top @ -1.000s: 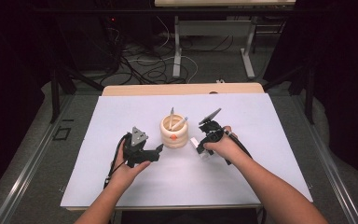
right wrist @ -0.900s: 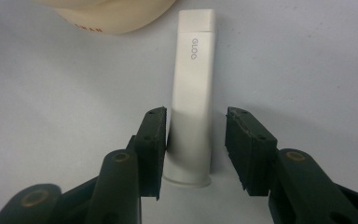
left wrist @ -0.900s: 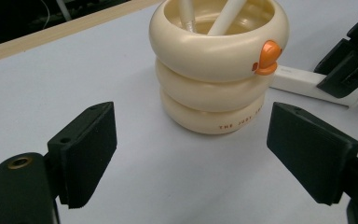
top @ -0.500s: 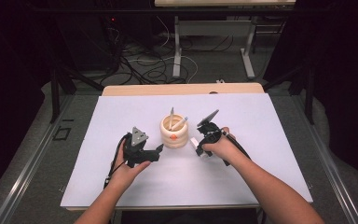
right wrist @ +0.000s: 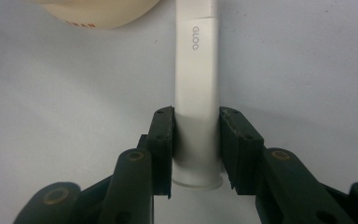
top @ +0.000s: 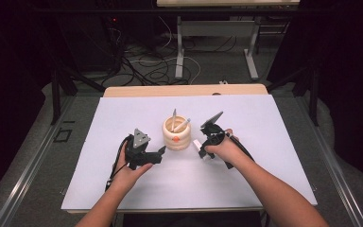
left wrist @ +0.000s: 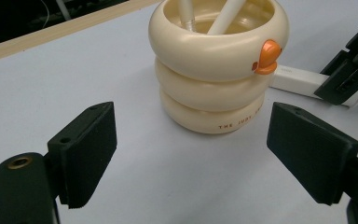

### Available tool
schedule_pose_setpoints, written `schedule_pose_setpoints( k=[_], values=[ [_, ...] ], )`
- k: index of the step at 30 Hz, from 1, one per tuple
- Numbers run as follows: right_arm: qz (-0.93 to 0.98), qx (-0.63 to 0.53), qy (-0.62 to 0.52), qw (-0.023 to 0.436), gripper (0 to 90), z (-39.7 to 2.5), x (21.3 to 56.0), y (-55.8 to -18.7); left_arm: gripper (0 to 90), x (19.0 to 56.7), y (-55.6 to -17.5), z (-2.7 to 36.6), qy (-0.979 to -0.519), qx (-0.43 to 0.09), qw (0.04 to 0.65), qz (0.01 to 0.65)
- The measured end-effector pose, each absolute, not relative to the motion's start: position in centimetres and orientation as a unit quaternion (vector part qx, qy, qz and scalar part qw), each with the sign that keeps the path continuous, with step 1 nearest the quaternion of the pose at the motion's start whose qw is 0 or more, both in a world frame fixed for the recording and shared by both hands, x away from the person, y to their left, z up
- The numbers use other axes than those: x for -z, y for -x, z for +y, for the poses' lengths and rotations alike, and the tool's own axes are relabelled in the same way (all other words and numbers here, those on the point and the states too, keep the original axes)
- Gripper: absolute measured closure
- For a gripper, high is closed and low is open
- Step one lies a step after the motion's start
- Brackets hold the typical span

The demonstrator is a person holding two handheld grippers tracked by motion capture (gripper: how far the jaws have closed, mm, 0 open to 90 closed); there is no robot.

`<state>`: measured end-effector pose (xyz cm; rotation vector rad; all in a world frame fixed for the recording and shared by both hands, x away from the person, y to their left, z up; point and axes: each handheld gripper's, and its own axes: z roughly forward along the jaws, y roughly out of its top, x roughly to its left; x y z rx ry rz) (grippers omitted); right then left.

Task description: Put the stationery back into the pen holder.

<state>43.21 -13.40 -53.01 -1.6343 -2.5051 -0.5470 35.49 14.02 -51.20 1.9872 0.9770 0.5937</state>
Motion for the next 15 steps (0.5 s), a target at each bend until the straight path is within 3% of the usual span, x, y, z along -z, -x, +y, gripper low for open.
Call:
schedule_pose_setpoints(
  k=[15],
  values=[
    [-0.821, 0.190, 0.535, 0.056, 67.5, -13.84, 52.60, -42.97, 16.4, 51.24, -35.50, 13.98, -0.791, -0.236, 0.411, 0.387]
  ],
)
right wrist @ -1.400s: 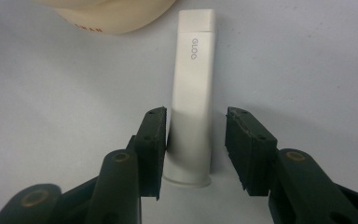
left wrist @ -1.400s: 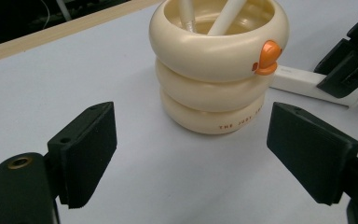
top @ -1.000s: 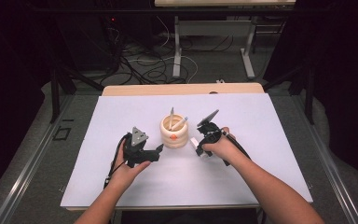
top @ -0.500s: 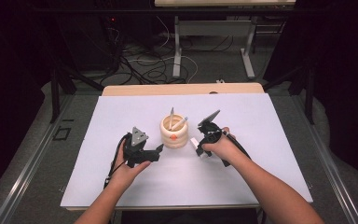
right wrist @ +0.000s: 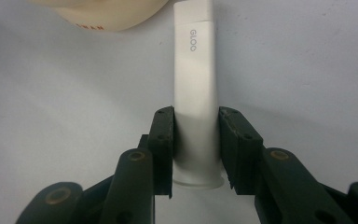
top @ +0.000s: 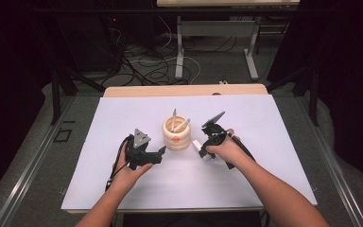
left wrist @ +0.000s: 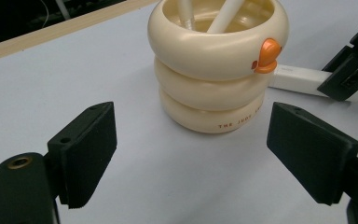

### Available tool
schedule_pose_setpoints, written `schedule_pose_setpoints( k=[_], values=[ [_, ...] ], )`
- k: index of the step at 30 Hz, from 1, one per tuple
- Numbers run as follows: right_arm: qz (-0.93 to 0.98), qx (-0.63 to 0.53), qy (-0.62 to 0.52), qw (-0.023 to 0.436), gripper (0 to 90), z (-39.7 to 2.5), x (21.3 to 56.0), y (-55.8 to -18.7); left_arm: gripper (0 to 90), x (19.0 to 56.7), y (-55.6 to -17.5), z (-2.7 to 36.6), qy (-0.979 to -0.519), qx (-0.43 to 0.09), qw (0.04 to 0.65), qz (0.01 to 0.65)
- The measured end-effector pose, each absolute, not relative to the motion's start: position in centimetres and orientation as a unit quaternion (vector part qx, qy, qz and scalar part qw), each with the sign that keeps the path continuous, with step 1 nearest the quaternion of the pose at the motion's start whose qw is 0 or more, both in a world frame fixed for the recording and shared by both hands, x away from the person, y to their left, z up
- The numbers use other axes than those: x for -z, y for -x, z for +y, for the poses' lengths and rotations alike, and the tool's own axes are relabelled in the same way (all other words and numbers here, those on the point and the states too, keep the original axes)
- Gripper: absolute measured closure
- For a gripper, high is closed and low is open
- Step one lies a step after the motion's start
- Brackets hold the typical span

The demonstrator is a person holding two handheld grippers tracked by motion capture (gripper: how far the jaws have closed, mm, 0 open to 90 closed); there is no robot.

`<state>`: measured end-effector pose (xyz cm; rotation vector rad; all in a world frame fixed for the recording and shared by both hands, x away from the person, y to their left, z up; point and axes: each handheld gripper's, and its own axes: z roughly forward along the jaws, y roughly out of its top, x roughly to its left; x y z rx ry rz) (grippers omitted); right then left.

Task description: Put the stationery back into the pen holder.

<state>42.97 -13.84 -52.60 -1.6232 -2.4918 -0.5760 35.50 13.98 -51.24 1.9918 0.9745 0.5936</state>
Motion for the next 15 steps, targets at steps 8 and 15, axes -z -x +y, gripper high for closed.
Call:
schedule_pose_setpoints(
  k=[8, 15],
  values=[
    [-0.809, 0.236, 0.536, 0.054, 67.7, -14.38, 52.74, -42.55, 16.3, 51.26, -35.51, 13.95, -0.792, -0.236, 0.409, 0.386],
    [-0.819, 0.236, 0.521, 0.042, 67.7, -14.62, 52.09, -42.24, 16.3, 51.29, -35.52, 13.92, -0.793, -0.236, 0.408, 0.386]
  ],
)
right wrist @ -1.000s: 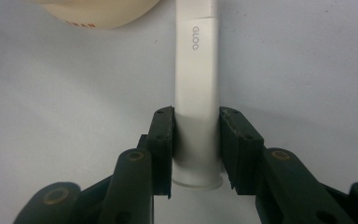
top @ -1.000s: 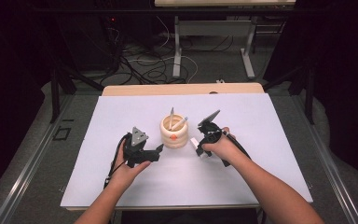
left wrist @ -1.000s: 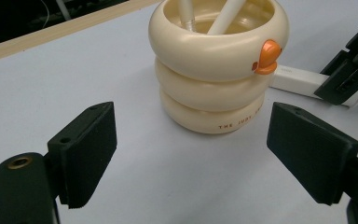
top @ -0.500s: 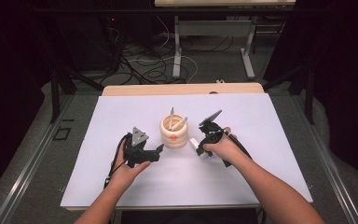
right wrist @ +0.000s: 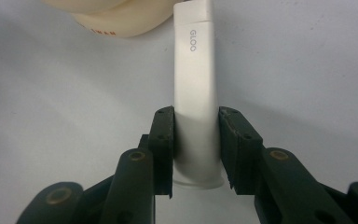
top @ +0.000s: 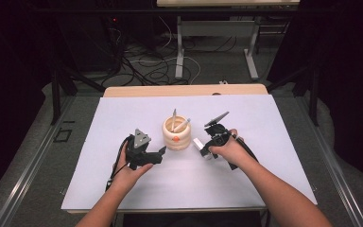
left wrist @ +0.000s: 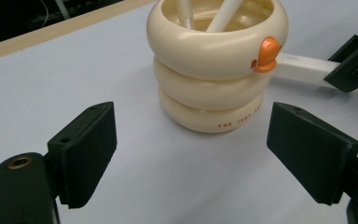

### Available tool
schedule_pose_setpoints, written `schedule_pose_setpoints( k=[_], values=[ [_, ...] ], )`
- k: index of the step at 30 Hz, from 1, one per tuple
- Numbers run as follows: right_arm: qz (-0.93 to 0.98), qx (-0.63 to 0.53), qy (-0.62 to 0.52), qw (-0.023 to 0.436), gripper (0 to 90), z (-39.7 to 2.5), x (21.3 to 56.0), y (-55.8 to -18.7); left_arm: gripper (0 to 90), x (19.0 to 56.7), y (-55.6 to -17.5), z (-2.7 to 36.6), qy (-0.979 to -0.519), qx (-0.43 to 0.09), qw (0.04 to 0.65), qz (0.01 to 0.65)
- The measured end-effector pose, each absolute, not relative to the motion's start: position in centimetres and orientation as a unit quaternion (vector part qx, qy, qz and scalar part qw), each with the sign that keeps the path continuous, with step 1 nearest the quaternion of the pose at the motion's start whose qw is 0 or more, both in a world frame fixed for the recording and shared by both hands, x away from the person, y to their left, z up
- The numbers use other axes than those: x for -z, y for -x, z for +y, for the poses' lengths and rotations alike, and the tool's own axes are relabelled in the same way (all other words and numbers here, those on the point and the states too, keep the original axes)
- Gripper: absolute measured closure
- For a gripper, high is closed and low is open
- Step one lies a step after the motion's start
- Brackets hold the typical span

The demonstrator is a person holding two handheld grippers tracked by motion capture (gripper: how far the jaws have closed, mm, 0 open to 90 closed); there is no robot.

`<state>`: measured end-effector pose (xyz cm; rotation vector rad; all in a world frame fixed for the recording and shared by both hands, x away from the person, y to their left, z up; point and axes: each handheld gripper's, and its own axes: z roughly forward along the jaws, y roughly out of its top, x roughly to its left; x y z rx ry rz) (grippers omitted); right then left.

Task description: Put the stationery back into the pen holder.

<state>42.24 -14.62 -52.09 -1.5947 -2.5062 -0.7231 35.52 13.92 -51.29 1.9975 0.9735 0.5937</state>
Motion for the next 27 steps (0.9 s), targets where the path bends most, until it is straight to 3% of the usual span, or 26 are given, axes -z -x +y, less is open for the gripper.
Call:
schedule_pose_setpoints(
  k=[11, 27],
  values=[
    [-0.817, 0.271, 0.508, 0.029, 67.7, -15.2, 51.1, -41.5, 16.3, 51.3, -35.5, 13.9, -0.792, -0.236, 0.409, 0.386],
    [-0.829, 0.345, 0.435, -0.064, 67.6, -16.0, 47.9, -39.2, 16.3, 51.3, -35.5, 13.9, -0.792, -0.237, 0.408, 0.387]
  ],
)
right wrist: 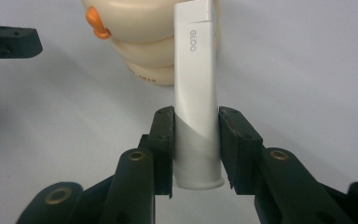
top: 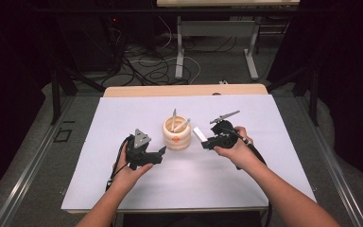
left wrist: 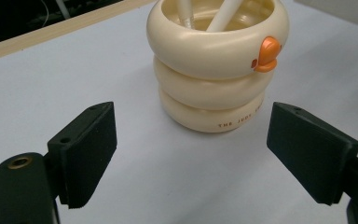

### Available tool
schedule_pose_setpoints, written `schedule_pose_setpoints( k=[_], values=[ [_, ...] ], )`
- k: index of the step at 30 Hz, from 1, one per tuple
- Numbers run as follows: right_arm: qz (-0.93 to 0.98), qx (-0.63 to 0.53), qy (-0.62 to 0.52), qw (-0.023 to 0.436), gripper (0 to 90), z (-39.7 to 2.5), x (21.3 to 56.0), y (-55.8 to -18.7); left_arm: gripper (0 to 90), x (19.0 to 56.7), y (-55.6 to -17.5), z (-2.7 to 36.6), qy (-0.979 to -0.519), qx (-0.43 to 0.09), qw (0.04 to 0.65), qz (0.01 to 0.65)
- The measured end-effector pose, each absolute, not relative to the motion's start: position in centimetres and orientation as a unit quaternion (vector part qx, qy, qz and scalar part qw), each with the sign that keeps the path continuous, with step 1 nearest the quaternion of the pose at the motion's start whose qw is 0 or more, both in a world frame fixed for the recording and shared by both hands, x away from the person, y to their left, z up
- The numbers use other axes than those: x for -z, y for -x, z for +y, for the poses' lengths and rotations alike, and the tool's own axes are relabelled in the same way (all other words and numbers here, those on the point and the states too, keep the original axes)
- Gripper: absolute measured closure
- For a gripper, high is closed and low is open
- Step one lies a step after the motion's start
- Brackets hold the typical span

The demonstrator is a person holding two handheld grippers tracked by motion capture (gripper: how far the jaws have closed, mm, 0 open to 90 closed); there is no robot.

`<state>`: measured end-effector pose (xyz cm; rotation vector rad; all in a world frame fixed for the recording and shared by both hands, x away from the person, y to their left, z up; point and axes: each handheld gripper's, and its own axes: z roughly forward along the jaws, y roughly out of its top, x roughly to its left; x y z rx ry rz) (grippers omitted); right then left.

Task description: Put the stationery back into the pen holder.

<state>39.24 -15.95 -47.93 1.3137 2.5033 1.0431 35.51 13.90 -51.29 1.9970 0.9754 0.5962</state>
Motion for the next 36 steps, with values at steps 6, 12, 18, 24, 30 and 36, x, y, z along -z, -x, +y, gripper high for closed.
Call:
schedule_pose_setpoints(
  k=[6, 12, 18, 24, 30, 36],
  values=[
    [0.826, -0.366, -0.415, 0.107, 67.6, -16.3, 47.2, -38.7, 16.3, 51.3, -35.5, 13.9, -0.792, -0.237, 0.408, 0.387],
    [0.832, -0.368, -0.388, 0.146, 67.6, -16.4, 46.8, -38.3, 16.3, 51.2, -35.5, 13.9, -0.792, -0.238, 0.408, 0.386],
    [0.826, -0.386, -0.367, 0.181, 67.7, -16.1, 46.3, -37.8, 16.3, 51.3, -35.6, 14.0, -0.792, -0.233, 0.411, 0.387],
    [0.828, -0.388, -0.344, 0.212, 67.6, -15.7, 45.9, -37.2, 16.3, 51.3, -35.6, 14.0, -0.791, -0.232, 0.412, 0.388],
    [0.825, -0.393, -0.313, 0.258, 67.6, -15.3, 45.4, -36.5, 16.3, 51.2, -35.6, 14.0, -0.791, -0.233, 0.412, 0.388],
    [0.826, -0.380, -0.265, 0.320, 67.6, -14.6, 45.0, -35.4, 16.3, 51.3, -35.6, 14.0, -0.791, -0.232, 0.411, 0.388]
  ],
)
